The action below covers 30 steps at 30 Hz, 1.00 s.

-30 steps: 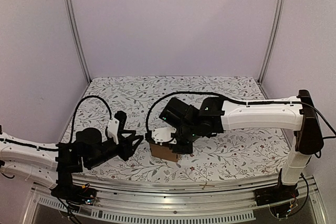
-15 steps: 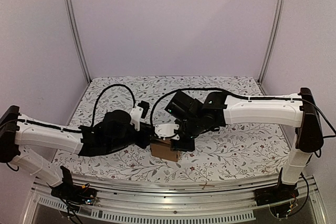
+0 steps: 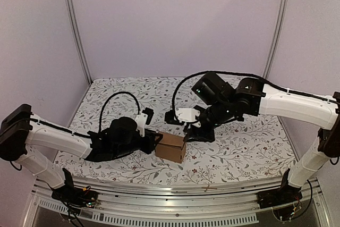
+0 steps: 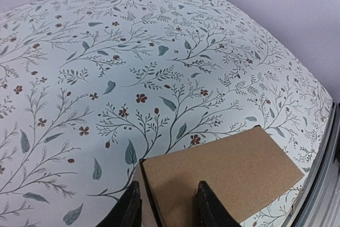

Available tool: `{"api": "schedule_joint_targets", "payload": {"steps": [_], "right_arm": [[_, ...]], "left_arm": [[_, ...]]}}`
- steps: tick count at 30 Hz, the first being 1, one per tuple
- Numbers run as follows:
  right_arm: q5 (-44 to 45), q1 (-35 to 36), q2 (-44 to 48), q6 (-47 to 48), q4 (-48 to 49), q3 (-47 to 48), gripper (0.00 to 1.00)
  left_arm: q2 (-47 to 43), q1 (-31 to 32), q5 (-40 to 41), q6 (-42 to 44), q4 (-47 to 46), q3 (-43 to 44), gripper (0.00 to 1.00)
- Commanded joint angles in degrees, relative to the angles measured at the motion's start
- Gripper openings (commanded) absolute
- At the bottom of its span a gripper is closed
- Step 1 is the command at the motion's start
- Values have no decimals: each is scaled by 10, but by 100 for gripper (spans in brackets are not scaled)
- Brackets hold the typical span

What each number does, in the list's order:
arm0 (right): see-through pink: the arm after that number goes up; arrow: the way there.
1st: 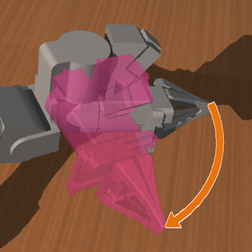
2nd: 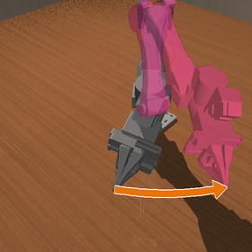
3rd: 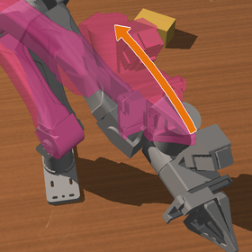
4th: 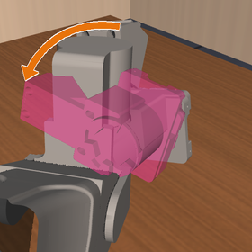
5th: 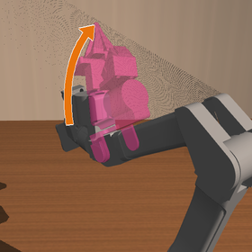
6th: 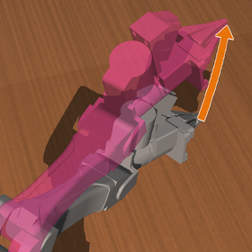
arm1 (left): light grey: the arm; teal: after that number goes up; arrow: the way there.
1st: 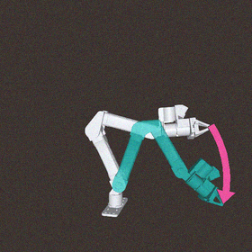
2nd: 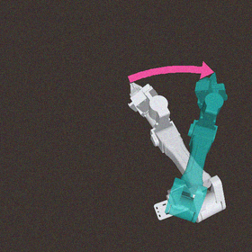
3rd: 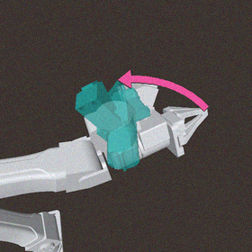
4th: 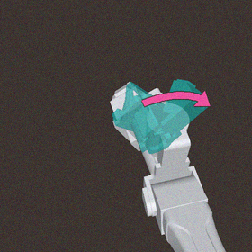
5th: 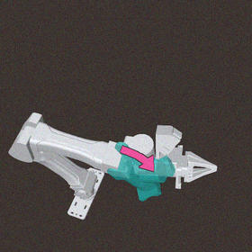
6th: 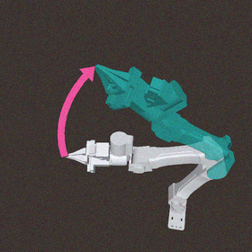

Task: Fold the paper box

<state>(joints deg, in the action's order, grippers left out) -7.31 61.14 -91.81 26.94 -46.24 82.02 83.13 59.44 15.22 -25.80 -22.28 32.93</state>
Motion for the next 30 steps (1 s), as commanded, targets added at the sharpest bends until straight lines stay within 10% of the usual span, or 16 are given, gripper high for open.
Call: {"api": "schedule_joint_targets", "payload": {"steps": [1,8,19,30], "right_arm": [[-145,-72,3,-58,13,12,20],[-311,-128,-67,-121,78,-13,4],[-224,-123,-162,-100,78,-73,3],[-244,-130,-38,-79,78,-51,8]], "left_arm": [[21,-9,-7,3,40,-14,35],[12,-10,-3,2,45,-16,35],[19,-11,6,6,52,-16,35],[-48,-12,3,67,89,61,38]]}}
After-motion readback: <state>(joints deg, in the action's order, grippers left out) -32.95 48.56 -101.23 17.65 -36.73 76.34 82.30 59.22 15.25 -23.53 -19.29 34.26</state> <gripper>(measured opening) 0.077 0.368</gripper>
